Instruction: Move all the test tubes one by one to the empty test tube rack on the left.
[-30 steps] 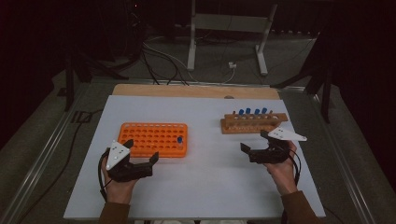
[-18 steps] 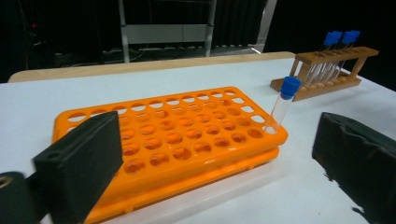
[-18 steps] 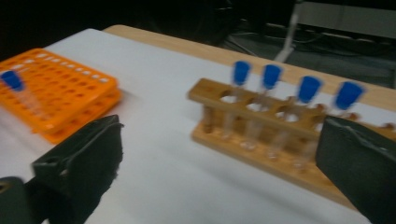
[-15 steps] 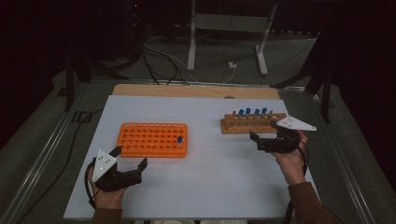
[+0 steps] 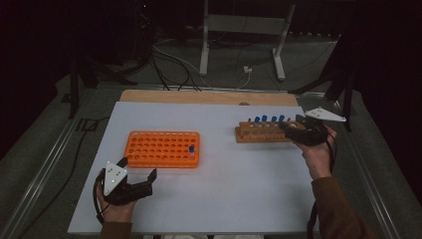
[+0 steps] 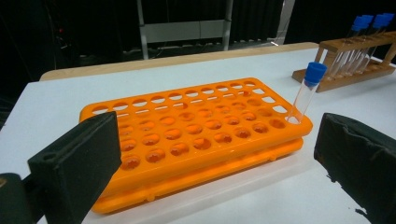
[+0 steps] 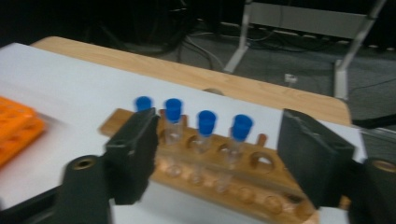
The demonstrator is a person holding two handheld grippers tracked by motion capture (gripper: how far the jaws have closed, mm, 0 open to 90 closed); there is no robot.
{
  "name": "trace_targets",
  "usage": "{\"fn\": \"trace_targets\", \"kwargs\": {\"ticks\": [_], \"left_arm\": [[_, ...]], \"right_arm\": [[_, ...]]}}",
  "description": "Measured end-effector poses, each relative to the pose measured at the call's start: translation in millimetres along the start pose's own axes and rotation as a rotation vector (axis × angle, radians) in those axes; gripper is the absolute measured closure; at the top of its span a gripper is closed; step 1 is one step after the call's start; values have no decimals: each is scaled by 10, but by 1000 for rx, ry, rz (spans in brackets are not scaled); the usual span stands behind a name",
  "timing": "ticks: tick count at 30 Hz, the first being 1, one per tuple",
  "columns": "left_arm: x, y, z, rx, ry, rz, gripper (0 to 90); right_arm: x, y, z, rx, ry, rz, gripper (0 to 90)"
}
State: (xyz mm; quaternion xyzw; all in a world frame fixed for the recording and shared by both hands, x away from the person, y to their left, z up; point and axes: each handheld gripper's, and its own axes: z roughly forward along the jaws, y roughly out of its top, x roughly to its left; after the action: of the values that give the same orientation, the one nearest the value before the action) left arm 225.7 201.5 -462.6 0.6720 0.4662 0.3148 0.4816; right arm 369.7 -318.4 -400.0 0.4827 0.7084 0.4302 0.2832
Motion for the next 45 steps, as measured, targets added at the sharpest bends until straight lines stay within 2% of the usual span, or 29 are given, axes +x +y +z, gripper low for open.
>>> {"fn": "trace_targets", "kwargs": {"ticks": [4, 9, 12, 23, 29, 33, 45], "left_arm": [[-2, -9, 7, 0, 9, 3, 18], [-33, -13, 27, 8, 15, 25, 18], [-49, -16, 30, 8, 16, 32, 18], [-63, -21, 38, 10, 28, 51, 18], [-70, -24, 43, 13, 30, 57, 18], [-73, -23, 42, 13, 32, 60, 18], [-74, -27, 41, 14, 32, 59, 18]], "right_arm": [[-72, 8, 92, 1, -19, 13, 419], [-90, -24, 212, 11, -50, 32, 508], [-122, -23, 284, 4, -63, 60, 530], [-179, -131, 574, 64, -87, 124, 596], [-181, -174, 665, 87, -82, 131, 684], [-156, -198, 704, 108, -82, 110, 741], [-127, -216, 733, 128, -80, 110, 765]]}}
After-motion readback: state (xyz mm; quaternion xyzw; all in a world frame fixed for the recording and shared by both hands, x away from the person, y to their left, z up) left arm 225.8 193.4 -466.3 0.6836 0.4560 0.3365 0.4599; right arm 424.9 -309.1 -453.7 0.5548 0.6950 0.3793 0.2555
